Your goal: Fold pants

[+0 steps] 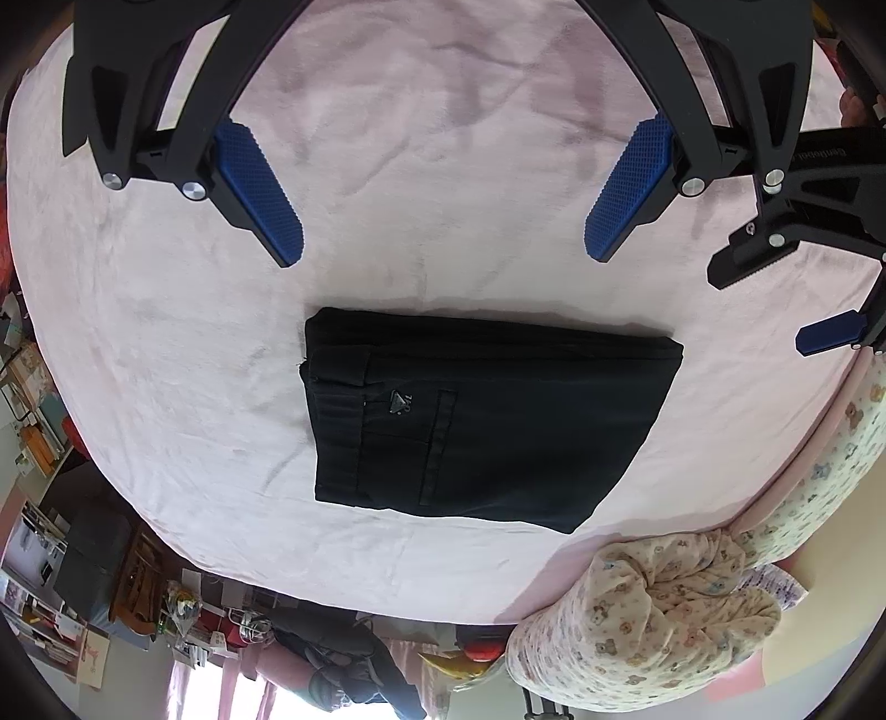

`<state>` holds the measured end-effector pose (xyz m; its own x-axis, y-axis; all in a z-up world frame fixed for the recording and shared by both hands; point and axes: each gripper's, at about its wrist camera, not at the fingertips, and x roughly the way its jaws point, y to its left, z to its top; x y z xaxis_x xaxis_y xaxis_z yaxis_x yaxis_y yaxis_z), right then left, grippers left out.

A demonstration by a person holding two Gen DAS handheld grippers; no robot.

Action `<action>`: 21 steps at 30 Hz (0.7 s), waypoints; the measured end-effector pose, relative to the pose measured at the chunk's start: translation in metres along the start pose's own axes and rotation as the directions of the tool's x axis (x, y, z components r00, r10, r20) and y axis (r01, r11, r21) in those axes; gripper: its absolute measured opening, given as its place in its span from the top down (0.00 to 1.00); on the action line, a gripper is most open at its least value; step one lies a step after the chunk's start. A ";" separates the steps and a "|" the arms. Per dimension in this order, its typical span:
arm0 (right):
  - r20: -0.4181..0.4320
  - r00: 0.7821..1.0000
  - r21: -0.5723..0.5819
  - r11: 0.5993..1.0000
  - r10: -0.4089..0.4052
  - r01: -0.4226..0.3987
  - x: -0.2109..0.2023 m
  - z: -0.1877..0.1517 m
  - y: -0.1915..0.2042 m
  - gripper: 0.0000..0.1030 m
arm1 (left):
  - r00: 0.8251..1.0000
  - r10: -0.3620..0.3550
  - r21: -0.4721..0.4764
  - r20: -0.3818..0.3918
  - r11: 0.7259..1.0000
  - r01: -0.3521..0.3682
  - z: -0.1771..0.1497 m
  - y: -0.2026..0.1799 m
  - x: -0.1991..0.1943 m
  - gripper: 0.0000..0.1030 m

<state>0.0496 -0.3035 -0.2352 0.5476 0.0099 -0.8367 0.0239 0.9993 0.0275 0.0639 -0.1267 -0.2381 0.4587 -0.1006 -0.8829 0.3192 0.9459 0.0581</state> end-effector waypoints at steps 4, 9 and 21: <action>-0.002 1.000 0.001 1.000 0.001 -0.001 0.000 0.000 -0.001 0.01 | 1.000 -0.005 -0.001 -0.005 1.000 0.005 -0.001 -0.001 0.001 0.02; -0.004 1.000 0.001 1.000 0.001 -0.001 0.001 -0.001 0.000 0.01 | 1.000 -0.008 -0.002 -0.018 1.000 0.008 -0.002 -0.001 0.003 0.02; -0.003 1.000 0.000 1.000 0.006 -0.006 0.001 -0.003 -0.001 0.01 | 1.000 0.000 -0.002 -0.013 1.000 0.000 -0.002 -0.001 0.002 0.02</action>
<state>0.0476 -0.3046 -0.2380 0.5452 0.0160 -0.8382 0.0204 0.9993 0.0324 0.0629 -0.1269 -0.2407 0.4478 -0.0969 -0.8889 0.3176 0.9465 0.0568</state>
